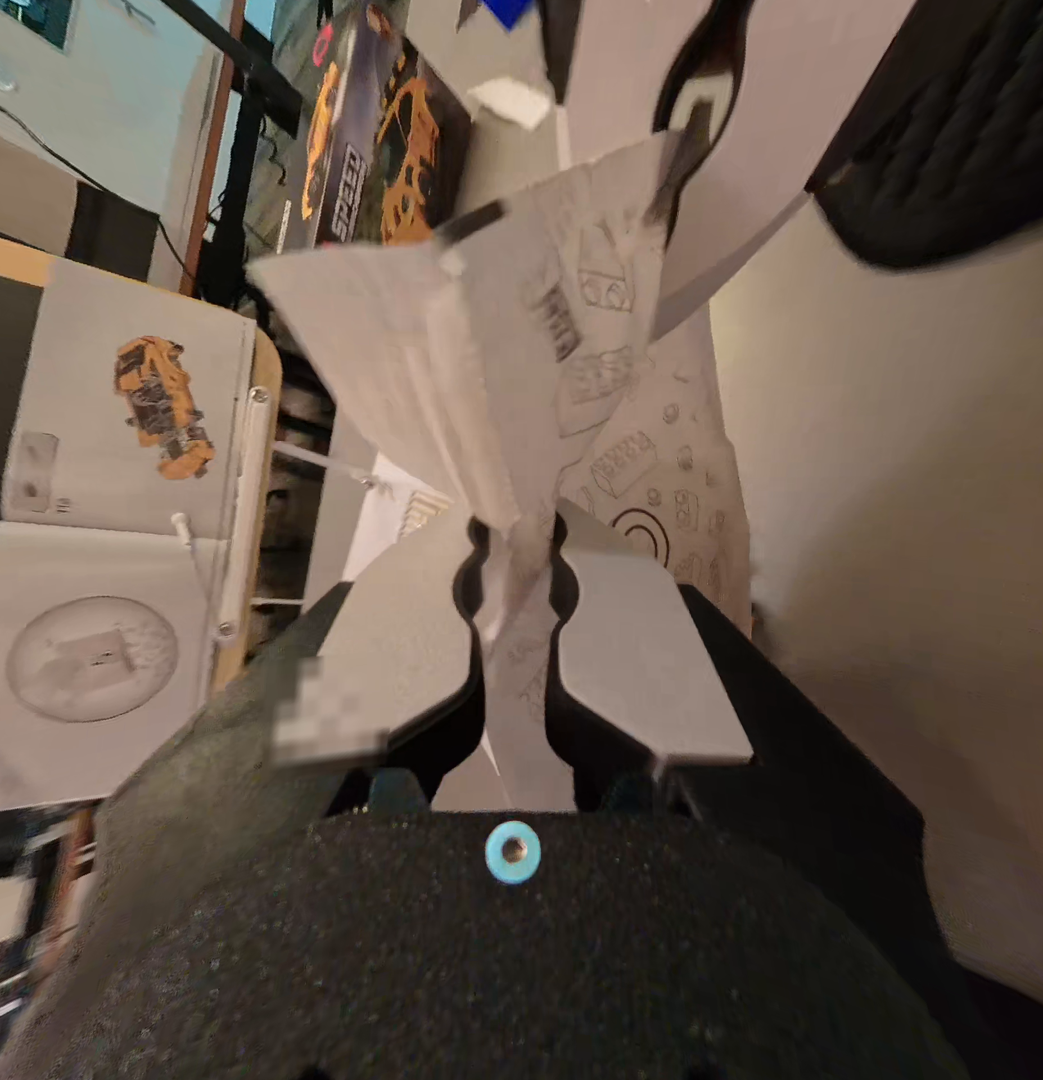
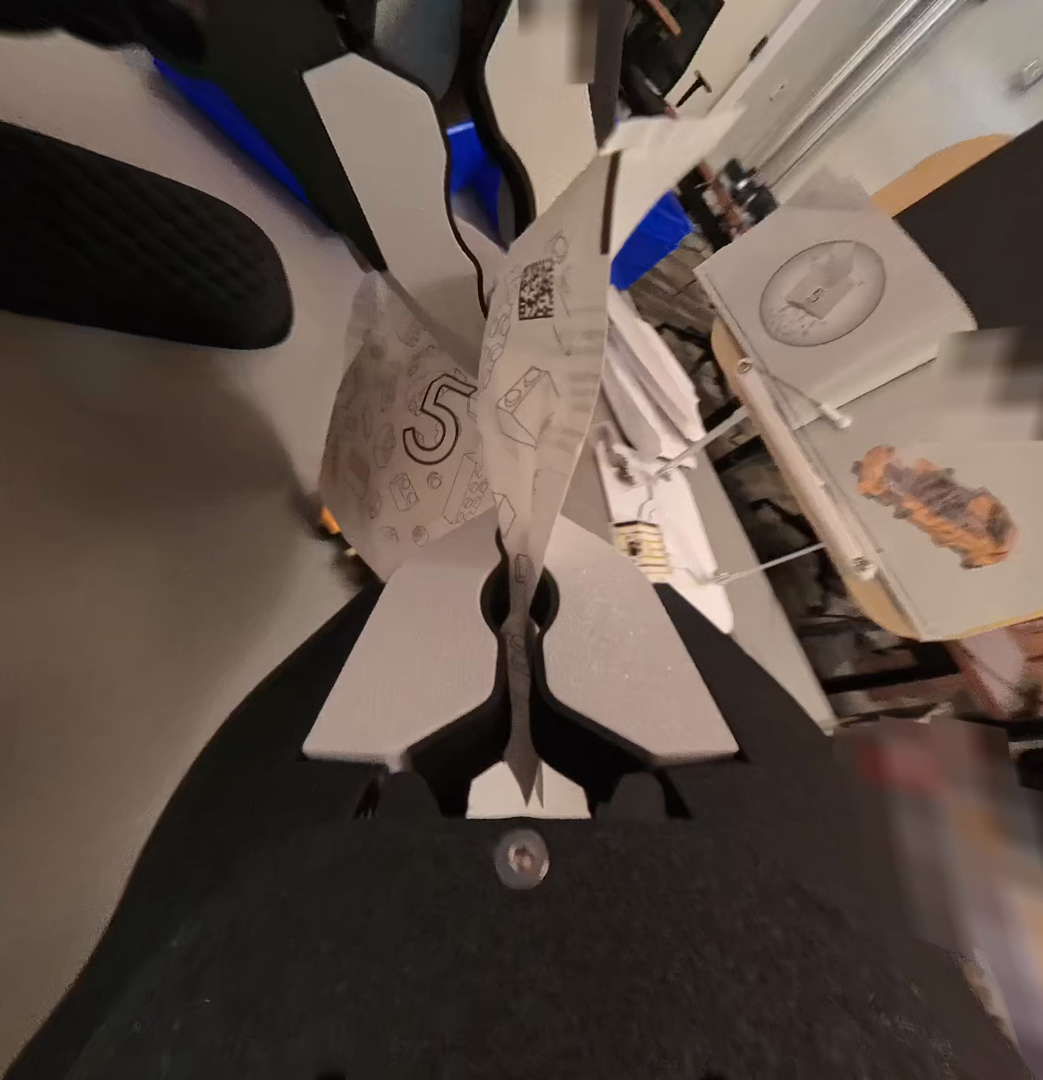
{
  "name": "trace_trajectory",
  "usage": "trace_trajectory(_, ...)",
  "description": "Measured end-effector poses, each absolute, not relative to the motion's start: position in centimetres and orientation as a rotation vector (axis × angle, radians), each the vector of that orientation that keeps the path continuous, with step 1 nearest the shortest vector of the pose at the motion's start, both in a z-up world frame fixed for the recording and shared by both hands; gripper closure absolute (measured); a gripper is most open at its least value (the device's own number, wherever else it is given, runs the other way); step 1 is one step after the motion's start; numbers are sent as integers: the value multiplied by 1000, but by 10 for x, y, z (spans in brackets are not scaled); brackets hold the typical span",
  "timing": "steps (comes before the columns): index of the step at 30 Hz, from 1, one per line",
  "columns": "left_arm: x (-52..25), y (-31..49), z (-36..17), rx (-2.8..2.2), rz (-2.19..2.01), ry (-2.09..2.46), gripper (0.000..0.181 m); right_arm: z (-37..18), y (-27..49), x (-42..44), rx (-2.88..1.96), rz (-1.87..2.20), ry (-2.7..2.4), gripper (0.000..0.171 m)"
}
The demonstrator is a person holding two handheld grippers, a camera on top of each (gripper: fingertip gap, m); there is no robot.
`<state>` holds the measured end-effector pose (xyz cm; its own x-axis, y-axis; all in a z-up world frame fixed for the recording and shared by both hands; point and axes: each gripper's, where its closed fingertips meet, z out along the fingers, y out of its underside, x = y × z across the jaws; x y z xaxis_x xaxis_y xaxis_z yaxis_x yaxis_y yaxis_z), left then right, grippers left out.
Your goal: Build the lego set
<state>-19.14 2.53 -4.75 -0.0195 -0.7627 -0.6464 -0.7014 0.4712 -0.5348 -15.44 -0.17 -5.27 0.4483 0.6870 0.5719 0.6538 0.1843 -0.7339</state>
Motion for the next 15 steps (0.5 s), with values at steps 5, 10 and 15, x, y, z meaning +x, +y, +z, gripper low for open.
trace_trajectory(5, -216, 28, -34, -1390, -521, 1499, 110, -52, -10, -140, -1551, 309, -1106, 171)
trace_trajectory(10, -263, 32, -35, -1469, -1163, 1196, 106, -46, -8, -124, -1545, 506, -935, 171)
trace_trajectory(15, -259, 10, -44, -1382, -1455, 1176, 146, -44, -4, -136, -1539, 628, -876, 171)
